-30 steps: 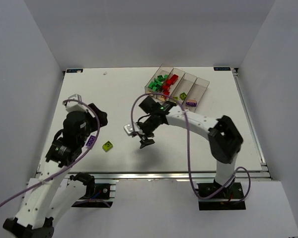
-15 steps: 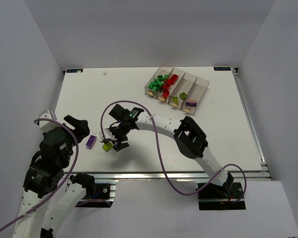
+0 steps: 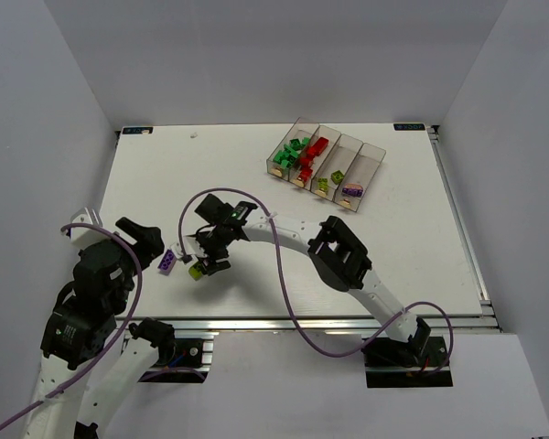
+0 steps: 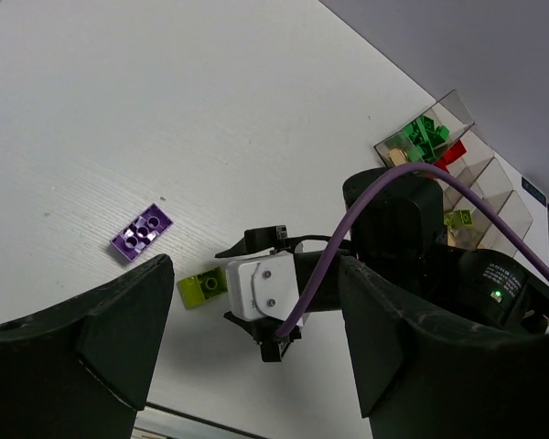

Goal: Sort the legos into containers by color

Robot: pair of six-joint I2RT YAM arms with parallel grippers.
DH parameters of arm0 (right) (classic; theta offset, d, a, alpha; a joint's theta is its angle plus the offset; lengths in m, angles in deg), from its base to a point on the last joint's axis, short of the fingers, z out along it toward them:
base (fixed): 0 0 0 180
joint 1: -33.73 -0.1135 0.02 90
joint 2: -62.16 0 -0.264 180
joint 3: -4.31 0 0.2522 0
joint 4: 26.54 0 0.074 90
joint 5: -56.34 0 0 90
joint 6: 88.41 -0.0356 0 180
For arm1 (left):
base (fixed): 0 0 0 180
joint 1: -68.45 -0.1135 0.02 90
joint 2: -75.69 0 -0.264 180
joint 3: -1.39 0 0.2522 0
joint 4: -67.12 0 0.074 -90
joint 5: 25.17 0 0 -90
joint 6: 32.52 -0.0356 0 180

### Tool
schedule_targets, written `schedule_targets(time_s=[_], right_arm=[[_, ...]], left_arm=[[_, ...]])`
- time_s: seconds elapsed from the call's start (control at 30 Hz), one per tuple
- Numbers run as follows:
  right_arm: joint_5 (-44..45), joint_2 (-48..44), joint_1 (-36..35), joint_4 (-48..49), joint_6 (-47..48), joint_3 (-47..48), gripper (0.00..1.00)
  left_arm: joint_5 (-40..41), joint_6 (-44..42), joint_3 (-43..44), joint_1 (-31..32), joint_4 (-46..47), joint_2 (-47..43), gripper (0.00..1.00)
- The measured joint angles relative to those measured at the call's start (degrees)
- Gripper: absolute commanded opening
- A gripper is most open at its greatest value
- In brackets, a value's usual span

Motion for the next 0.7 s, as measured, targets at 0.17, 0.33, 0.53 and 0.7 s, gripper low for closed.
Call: schedule_targets(time_s=[0.17,0.33,0.53,0.7], right_arm=[[0.04,1.27,0.0,1.36,-0.13,0.83,0.69],[-0.63,2.78,0.0,1.88,-0.5,1.27,0.63],[-0.9,2.93,0.0,1.84,0.28,1.31,0.35],[-2.54,2.6,0.46,2.27,0.46,0.42,0.19]], left_arm=[[0.0,0.33,0.0,0.0,0.0,0.0,0.82],[-0.15,0.44,0.0,0.0,0.11,0.04,0.82],[-0.66,0.22,-0.07,0.0,1.25,1.14,0.82],[-1.05,0.02,-1.05,0.0,2.27,1.68,0.82]])
